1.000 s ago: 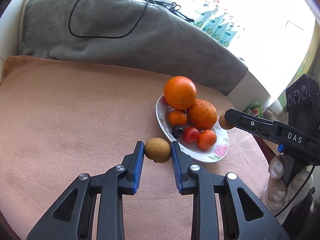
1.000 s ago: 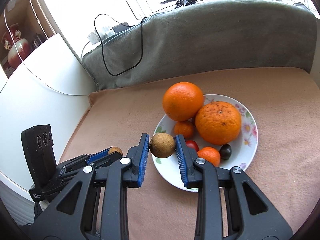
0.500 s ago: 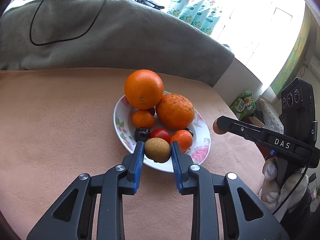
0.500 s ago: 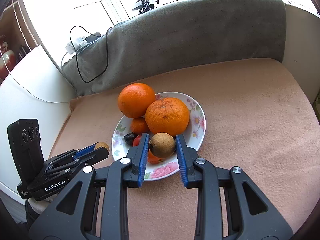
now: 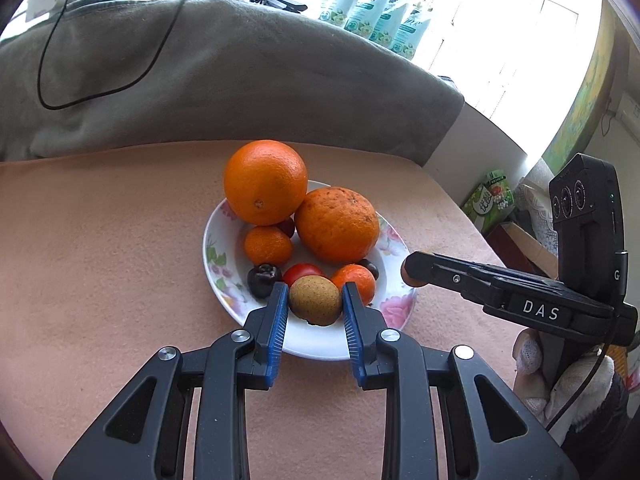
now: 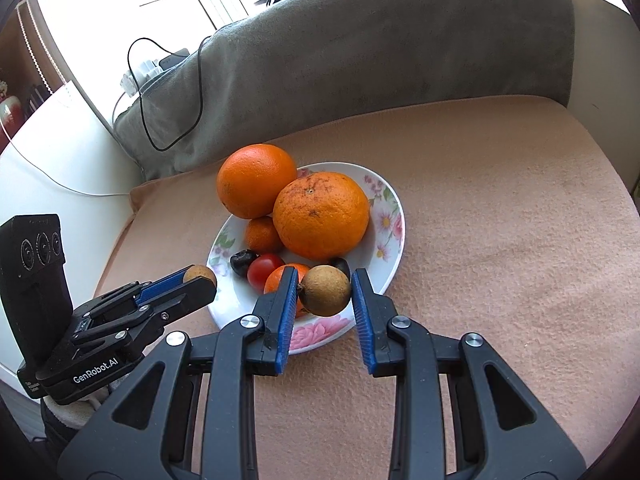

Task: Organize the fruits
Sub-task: 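Carry both longans onto the floral plate and open both grippers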

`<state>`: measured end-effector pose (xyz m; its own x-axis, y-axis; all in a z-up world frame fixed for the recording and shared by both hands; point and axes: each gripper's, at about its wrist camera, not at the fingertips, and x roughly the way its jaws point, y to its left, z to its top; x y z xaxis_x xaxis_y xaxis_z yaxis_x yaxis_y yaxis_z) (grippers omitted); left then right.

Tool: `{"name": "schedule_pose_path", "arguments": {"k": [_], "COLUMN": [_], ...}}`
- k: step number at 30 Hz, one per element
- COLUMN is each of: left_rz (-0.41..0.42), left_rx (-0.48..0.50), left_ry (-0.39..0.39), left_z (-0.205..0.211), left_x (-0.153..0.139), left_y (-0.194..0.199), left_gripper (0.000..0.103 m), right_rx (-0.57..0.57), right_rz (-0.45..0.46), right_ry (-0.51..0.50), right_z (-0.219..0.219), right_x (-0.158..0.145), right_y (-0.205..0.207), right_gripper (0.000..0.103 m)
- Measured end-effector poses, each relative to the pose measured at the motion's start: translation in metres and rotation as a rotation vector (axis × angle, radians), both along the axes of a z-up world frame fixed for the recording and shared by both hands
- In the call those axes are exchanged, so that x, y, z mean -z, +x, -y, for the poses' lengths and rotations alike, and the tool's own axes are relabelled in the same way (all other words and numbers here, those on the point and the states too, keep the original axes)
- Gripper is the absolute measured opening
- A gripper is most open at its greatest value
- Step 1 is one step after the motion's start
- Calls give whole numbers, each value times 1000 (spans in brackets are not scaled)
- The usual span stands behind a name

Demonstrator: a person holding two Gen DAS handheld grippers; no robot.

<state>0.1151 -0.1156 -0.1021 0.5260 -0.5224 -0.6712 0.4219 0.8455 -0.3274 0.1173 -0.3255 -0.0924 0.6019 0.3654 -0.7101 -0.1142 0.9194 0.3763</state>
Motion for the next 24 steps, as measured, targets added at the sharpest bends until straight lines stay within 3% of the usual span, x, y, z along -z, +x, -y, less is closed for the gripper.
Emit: {"name": "schedule_pose_path", "arguments": {"k": [17, 22, 24], "left_rz": [7, 17, 21], "left_rx": [4, 5, 5], "left_ry": [8, 15, 20], "left_z": [2, 5, 5], "left_x": [0, -2, -3], "left_y": [2, 2, 3], "left_gripper": [26, 26, 31], "right_rx": [-12, -9, -8], "right_rz": [4, 5, 6], "right_ry": [-8, -4, -3], "right_z": [-5, -3, -2], "right_x": [1, 2, 2], "right_y": [5, 5, 5], "right_gripper": [30, 38, 38]}}
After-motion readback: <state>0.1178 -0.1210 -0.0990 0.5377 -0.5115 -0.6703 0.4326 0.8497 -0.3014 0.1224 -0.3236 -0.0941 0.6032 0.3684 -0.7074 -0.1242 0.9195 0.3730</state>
